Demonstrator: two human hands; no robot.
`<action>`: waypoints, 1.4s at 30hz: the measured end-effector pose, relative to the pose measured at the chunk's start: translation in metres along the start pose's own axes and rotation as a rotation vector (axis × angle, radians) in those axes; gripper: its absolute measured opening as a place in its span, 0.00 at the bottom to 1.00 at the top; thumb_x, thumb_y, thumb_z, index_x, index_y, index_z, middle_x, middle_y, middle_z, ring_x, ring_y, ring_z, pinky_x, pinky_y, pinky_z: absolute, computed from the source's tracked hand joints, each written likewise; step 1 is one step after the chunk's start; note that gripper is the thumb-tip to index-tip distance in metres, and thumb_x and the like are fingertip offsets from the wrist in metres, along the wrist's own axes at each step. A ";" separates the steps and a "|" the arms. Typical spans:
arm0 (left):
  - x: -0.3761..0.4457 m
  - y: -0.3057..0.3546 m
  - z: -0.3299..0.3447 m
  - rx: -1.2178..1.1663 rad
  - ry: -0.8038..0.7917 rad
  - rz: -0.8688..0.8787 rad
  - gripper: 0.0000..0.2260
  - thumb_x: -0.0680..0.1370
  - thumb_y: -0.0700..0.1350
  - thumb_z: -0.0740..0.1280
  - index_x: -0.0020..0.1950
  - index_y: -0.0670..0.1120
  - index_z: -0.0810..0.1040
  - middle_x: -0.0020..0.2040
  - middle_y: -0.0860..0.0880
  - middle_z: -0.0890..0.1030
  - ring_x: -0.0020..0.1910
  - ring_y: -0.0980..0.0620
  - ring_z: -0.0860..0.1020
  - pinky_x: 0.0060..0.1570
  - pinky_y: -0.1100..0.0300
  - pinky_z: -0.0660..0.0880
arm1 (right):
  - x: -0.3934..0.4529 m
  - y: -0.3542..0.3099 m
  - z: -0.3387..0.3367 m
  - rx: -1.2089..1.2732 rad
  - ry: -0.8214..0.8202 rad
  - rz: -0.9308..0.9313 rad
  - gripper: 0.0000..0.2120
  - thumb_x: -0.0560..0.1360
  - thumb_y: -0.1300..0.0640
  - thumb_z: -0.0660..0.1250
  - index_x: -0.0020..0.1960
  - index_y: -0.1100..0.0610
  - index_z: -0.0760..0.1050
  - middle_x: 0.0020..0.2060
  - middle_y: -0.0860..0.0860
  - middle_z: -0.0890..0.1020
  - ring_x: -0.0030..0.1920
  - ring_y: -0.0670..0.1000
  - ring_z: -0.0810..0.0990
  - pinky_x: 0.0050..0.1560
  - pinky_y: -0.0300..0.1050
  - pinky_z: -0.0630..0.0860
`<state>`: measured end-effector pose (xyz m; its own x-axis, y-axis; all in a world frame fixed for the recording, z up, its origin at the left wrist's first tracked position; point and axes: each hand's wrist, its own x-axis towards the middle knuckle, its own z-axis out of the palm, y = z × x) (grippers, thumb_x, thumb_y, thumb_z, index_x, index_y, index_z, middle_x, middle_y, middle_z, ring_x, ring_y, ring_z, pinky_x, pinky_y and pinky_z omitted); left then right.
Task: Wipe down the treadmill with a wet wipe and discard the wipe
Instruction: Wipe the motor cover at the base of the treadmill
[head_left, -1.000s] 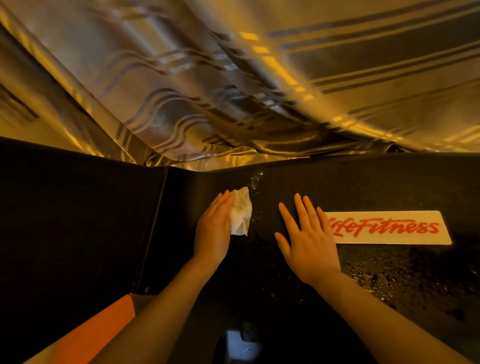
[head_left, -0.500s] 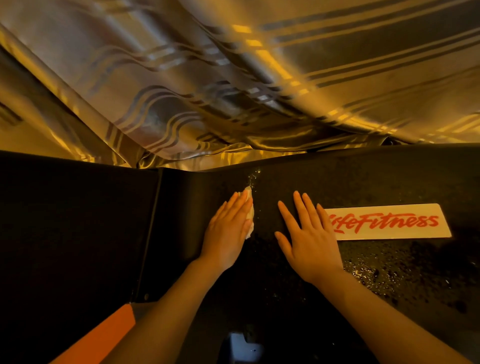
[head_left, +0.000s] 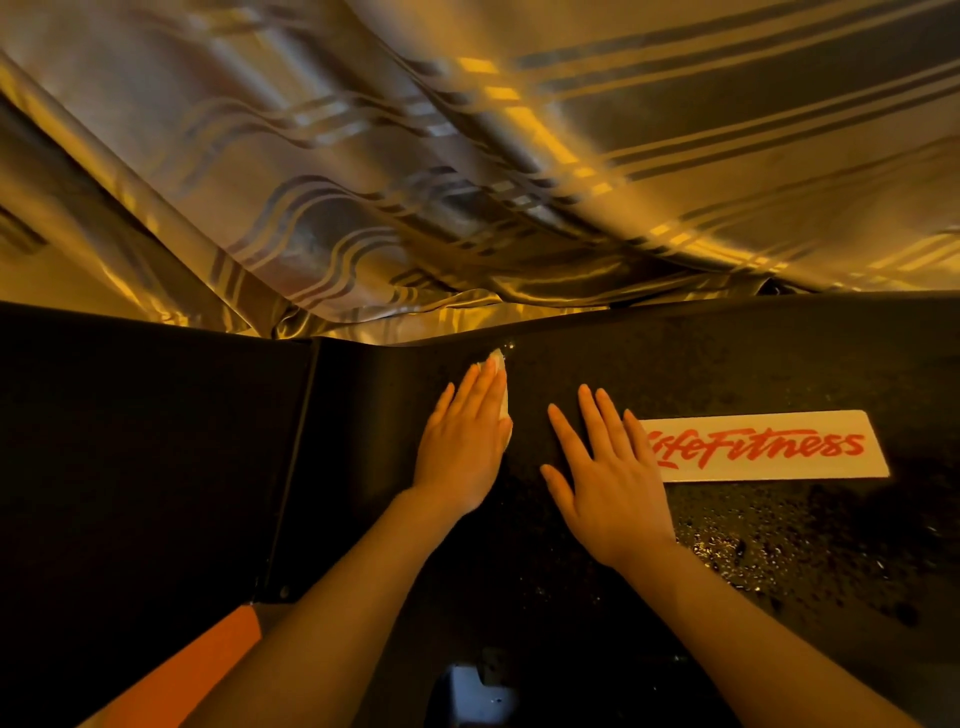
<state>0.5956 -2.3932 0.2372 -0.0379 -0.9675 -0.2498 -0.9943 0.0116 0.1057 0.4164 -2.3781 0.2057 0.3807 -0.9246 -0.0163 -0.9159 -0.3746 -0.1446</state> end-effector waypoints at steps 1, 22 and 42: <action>-0.013 0.002 0.003 0.007 -0.008 0.023 0.27 0.85 0.51 0.47 0.78 0.49 0.35 0.79 0.52 0.36 0.77 0.55 0.36 0.77 0.54 0.41 | 0.000 0.000 0.000 0.001 -0.001 0.000 0.30 0.80 0.38 0.48 0.78 0.51 0.60 0.77 0.59 0.60 0.78 0.59 0.56 0.74 0.56 0.49; -0.032 -0.008 0.006 0.117 -0.098 0.193 0.29 0.78 0.59 0.33 0.77 0.51 0.30 0.77 0.54 0.30 0.74 0.57 0.29 0.75 0.56 0.36 | -0.001 -0.001 -0.001 0.033 -0.001 0.008 0.32 0.79 0.39 0.48 0.77 0.56 0.62 0.77 0.59 0.61 0.77 0.59 0.58 0.73 0.57 0.52; -0.064 -0.003 0.029 0.169 -0.049 0.296 0.28 0.82 0.55 0.47 0.81 0.47 0.51 0.81 0.47 0.51 0.79 0.48 0.52 0.75 0.45 0.55 | 0.000 -0.002 0.001 0.028 0.008 0.019 0.34 0.81 0.39 0.47 0.77 0.62 0.61 0.77 0.60 0.61 0.78 0.58 0.57 0.74 0.56 0.52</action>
<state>0.5983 -2.3239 0.2252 -0.3278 -0.9027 -0.2787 -0.9418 0.3357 0.0202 0.4180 -2.3773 0.2050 0.3620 -0.9321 -0.0118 -0.9190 -0.3547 -0.1721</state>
